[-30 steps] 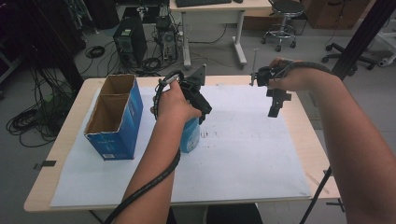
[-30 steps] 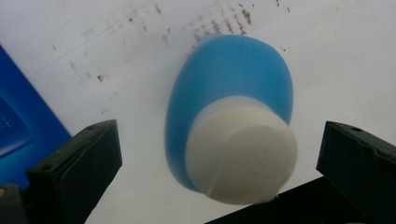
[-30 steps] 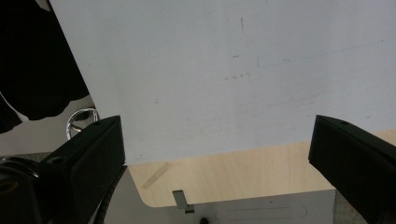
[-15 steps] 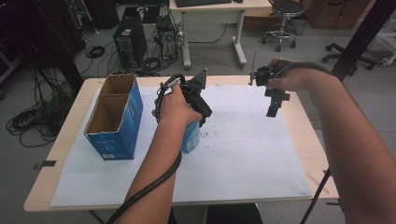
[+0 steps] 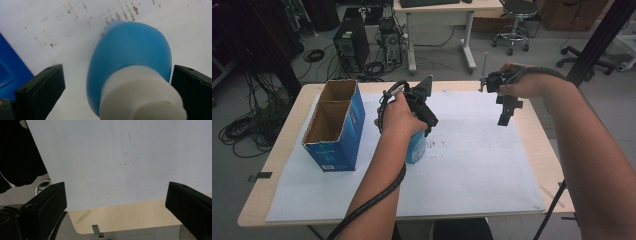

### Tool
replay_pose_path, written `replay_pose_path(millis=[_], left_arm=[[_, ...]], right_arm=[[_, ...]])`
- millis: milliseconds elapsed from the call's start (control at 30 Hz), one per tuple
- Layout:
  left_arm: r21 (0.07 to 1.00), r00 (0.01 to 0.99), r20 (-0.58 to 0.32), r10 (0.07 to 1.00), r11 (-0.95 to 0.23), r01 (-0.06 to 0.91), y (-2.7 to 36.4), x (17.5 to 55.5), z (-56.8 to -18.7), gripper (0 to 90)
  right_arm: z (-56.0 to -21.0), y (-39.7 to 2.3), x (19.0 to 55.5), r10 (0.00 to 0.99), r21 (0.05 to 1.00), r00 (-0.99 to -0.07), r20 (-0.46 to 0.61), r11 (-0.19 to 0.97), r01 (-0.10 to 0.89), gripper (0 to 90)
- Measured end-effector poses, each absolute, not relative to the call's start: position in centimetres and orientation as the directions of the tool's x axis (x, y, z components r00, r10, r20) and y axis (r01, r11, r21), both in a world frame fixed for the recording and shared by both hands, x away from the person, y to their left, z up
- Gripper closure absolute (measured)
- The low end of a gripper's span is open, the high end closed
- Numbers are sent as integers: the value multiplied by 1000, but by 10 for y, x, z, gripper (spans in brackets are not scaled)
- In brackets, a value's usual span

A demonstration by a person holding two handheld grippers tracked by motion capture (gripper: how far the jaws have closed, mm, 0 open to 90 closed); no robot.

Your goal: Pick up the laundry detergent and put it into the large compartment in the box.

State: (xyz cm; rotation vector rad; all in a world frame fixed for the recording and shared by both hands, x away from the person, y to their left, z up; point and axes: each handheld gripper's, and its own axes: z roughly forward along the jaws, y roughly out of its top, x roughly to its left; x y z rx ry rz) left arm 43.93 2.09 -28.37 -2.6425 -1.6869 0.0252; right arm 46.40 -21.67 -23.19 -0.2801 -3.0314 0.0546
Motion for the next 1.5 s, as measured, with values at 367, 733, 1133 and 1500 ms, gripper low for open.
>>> replay_pose_path(millis=[367,733,1133,1500], left_arm=[[-2,429,-7,903,-429,903,23,438,-287,27],[-6,428,2,904,-428,904,23,438,-287,64],[4,415,-5,910,-415,910,23,439,-288,122],[10,400,-4,916,-400,916,22,437,-288,177]], right_arm=[[-235,-217,464,188,-44,-977,101,982,185,35],[-238,-216,465,187,-46,-977,103,982,183,34],[-240,-214,466,185,-47,-977,105,982,181,34],[-241,-213,465,182,-44,-978,106,983,178,34]])
